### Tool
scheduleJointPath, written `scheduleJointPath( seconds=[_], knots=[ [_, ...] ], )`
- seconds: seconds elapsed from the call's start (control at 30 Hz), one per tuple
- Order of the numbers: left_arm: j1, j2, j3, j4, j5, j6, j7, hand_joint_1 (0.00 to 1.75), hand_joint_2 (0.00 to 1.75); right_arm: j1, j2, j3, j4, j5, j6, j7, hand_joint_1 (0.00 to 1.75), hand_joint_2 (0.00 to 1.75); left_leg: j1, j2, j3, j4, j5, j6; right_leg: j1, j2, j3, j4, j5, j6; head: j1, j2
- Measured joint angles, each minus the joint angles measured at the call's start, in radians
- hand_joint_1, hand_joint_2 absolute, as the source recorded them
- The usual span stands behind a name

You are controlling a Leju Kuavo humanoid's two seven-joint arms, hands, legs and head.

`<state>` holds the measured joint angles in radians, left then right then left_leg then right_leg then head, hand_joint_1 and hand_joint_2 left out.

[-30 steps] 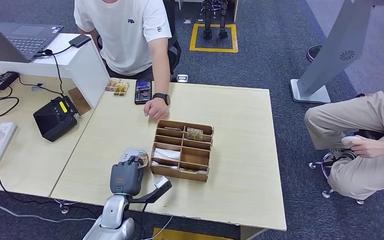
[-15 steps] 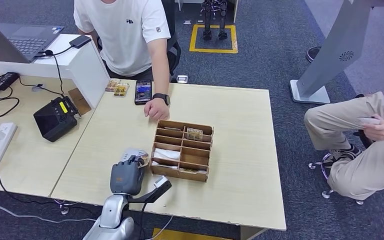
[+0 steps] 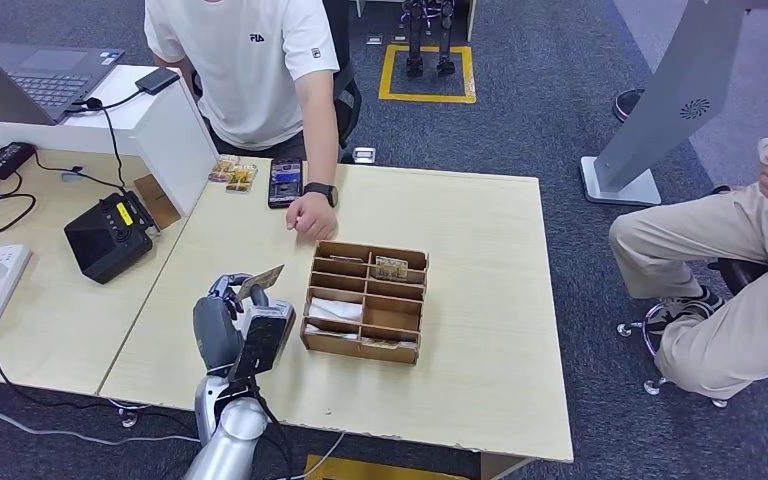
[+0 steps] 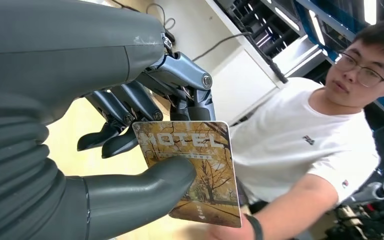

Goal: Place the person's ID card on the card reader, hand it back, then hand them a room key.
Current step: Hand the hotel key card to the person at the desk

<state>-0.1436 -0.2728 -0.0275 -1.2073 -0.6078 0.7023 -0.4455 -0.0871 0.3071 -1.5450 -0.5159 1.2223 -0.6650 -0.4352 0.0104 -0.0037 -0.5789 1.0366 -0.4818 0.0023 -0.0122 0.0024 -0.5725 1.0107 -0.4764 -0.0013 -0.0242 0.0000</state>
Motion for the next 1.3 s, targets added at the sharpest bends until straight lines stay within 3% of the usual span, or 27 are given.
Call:
scheduleJointPath(
  seconds=[0.13, 0.37, 0.83, 0.87, 0.97, 1.0, 1.3],
  knots=[
    [-0.042, 0.007, -0.055, -0.027, 0.004, 0.0, 0.018, 1.75, 1.75, 0.0, 0.002, 0.0, -0.005, 0.016, 0.0, 0.008, 0.0, 1.75, 0.0, 0.0, -0.001, 0.0, 0.0, 0.0, 0.0, 0.0, -0.001, 0.0, 0.0, 0.0, 0.0, 0.0],
    [-0.166, 0.023, -0.082, -0.008, 0.015, -0.001, 0.037, 1.75, 1.75, -0.002, 0.001, 0.0, -0.001, 0.018, 0.0, -0.004, 0.0, 1.75, 0.0, 0.0, -0.001, 0.0, 0.0, 0.0, 0.0, 0.0, -0.001, 0.0, 0.001, 0.0, 0.0, 0.0],
    [-0.393, 0.061, -0.146, 0.125, 0.059, -0.029, 0.195, 1.7, 1.75, -0.017, -0.007, 0.0, 0.034, -0.022, 0.0, -0.022, 0.0, 1.75, 0.0, 0.0, -0.002, 0.0, 0.001, 0.0, 0.0, 0.0, -0.001, 0.0, 0.001, 0.0, 0.0, 0.0],
    [-0.404, 0.064, -0.153, 0.134, 0.06, -0.039, 0.201, 1.36, 1.75, -0.019, -0.008, 0.0, 0.038, -0.022, 0.0, -0.022, 0.0, 1.75, 0.0, 0.0, -0.002, 0.0, 0.001, 0.0, 0.0, 0.0, -0.001, 0.0, 0.001, 0.0, 0.0, 0.0],
    [-0.422, 0.074, -0.176, 0.152, 0.068, -0.078, 0.203, 0.1, 1.75, -0.021, -0.01, 0.0, 0.05, -0.023, 0.0, -0.023, 0.0, 1.75, 0.0, 0.0, -0.002, 0.0, 0.001, 0.0, 0.0, 0.0, -0.001, 0.0, 0.001, 0.0, 0.0, 0.0],
    [-0.424, 0.077, -0.185, 0.154, 0.071, -0.088, 0.204, 0.0, 1.75, -0.022, -0.011, 0.0, 0.053, -0.024, 0.0, -0.023, 0.0, 1.75, 0.0, 0.0, -0.002, 0.0, 0.001, 0.0, 0.0, 0.0, -0.001, 0.0, 0.001, 0.0, 0.0, 0.0],
    [-0.408, 0.087, -0.241, 0.146, 0.148, -0.105, 0.19, 0.0, 1.75, -0.029, -0.013, 0.0, 0.065, -0.029, 0.0, -0.023, 0.0, 1.75, 0.0, 0.0, -0.002, 0.0, 0.0, 0.0, 0.0, 0.001, -0.002, 0.0, 0.001, 0.0, 0.0, 0.0]
  ],
)
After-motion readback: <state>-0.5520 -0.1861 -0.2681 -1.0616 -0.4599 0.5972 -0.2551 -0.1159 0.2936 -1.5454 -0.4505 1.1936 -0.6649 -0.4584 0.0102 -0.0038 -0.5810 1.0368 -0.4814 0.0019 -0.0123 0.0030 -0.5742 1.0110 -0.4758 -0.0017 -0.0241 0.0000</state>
